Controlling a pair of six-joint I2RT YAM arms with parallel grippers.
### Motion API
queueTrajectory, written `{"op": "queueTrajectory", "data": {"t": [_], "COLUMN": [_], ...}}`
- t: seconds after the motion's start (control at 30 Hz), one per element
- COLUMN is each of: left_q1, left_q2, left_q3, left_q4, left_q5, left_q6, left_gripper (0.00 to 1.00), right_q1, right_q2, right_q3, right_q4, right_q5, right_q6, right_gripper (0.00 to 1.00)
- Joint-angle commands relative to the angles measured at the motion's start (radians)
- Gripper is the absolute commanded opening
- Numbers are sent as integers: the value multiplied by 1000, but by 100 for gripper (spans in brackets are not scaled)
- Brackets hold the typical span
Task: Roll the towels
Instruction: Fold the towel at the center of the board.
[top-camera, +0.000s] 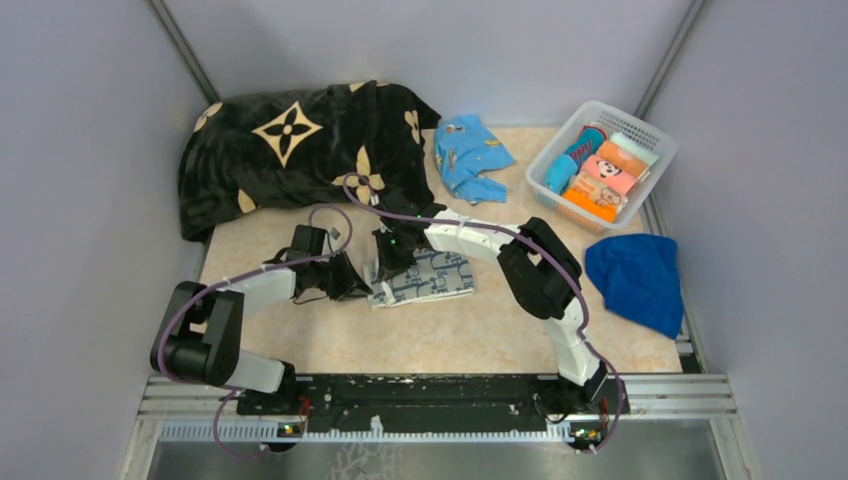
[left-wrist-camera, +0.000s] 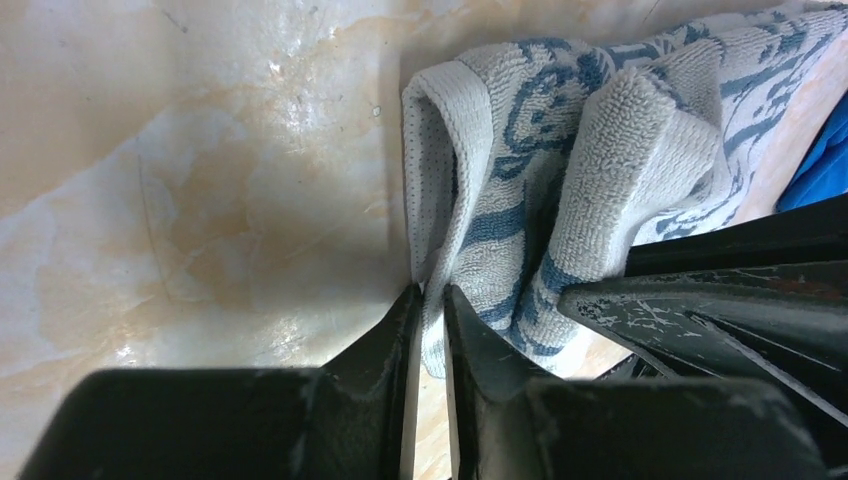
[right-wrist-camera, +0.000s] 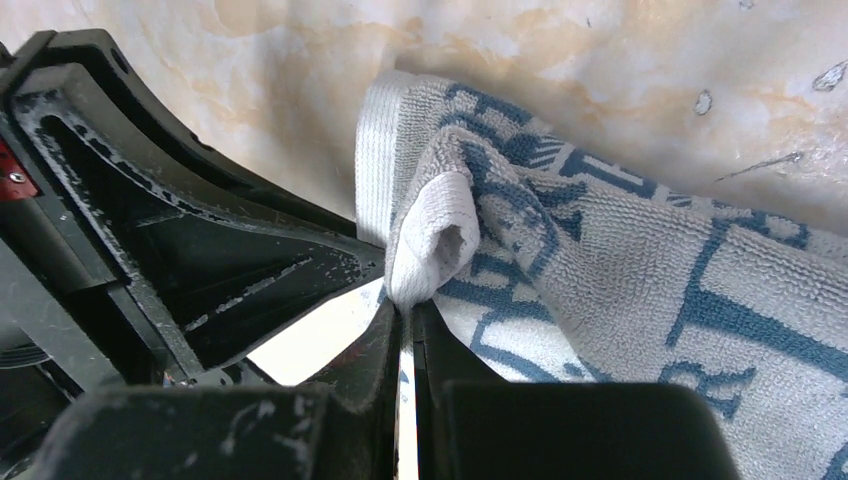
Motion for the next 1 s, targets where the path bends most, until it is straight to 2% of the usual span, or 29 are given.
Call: {"op": "queueTrajectory", "data": {"t": [0.0, 0.23, 0.37, 0.53, 0.63, 0.8, 0.97], "left_q1": [-12, -17, -16, -17, -17, -18, -31], "left_q2": [28, 6, -35, -85, -118, -185, -266], "left_q3": [-22, -11, 8, 30, 39, 61, 105], "left_q4": [10, -31, -79, -133, -167, -232, -302], "left_q5": [-40, -78, -120, -153, -173, -210, -229], "left_q6": [6, 19, 27, 30, 29, 29, 25], "left_gripper": [20, 19, 24, 34, 42, 52, 58], "right_q1": [13, 12, 13, 13, 12, -10, -102], "right_q2": [2, -18, 6, 26, -18, -176, -399], "right_q3": [68, 81, 101, 89, 63, -56, -348], "right_q4": [51, 39, 15, 20, 31, 78, 295], "right_q5": [-12, 24, 38, -2, -2, 20, -35], "right_q6": [23, 20, 6, 1, -13, -41, -40], "right_gripper": [0, 0, 3, 21, 30, 39, 41]}}
